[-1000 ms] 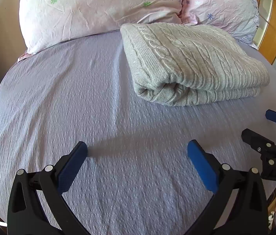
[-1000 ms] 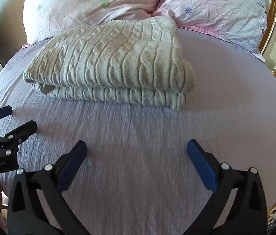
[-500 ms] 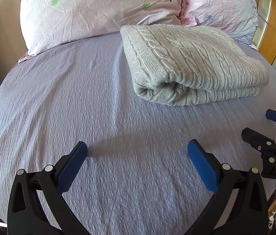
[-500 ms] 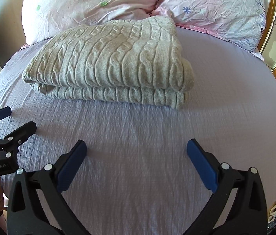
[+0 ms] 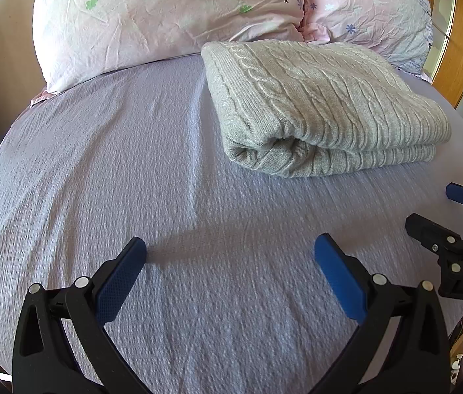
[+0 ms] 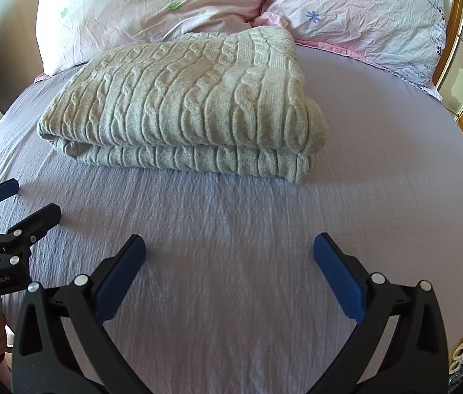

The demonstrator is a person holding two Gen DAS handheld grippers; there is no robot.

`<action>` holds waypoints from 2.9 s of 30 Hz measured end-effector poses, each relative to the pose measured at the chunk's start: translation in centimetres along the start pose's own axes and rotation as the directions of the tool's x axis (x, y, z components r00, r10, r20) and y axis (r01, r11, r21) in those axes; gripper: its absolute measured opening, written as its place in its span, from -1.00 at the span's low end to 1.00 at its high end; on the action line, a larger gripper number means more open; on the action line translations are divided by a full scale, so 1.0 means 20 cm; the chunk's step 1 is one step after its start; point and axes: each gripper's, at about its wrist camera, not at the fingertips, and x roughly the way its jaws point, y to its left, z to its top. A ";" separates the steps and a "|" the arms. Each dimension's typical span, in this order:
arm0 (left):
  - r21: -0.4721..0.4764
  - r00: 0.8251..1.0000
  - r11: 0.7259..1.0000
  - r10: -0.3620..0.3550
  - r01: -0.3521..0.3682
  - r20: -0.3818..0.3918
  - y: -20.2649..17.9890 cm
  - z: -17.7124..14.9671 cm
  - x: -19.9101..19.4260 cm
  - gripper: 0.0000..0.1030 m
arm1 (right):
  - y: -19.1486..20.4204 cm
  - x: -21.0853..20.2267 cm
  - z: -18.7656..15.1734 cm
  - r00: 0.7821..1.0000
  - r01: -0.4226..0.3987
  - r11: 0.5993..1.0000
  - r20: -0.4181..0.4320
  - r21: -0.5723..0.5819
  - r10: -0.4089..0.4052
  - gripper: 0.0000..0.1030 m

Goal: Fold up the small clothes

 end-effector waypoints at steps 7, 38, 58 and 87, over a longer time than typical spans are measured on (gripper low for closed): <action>-0.001 1.000 1.000 0.000 0.000 0.000 0.00 0.00 0.00 0.97 | 0.00 0.00 0.00 1.000 -0.001 1.000 0.000 -0.002 0.001 0.97; -0.001 1.000 1.000 0.001 -0.001 -0.001 0.00 0.00 0.00 0.97 | 0.00 0.00 0.00 1.000 0.001 1.000 -0.001 0.000 -0.001 0.97; -0.001 1.000 1.000 -0.004 0.004 -0.020 0.00 0.01 0.01 0.97 | 0.00 0.00 0.00 1.000 0.001 1.000 -0.002 0.000 -0.001 0.97; 0.020 0.999 1.000 -0.014 0.014 -0.044 0.01 0.02 0.02 0.97 | -0.01 0.00 0.00 1.000 -0.002 1.000 -0.002 -0.004 0.002 0.97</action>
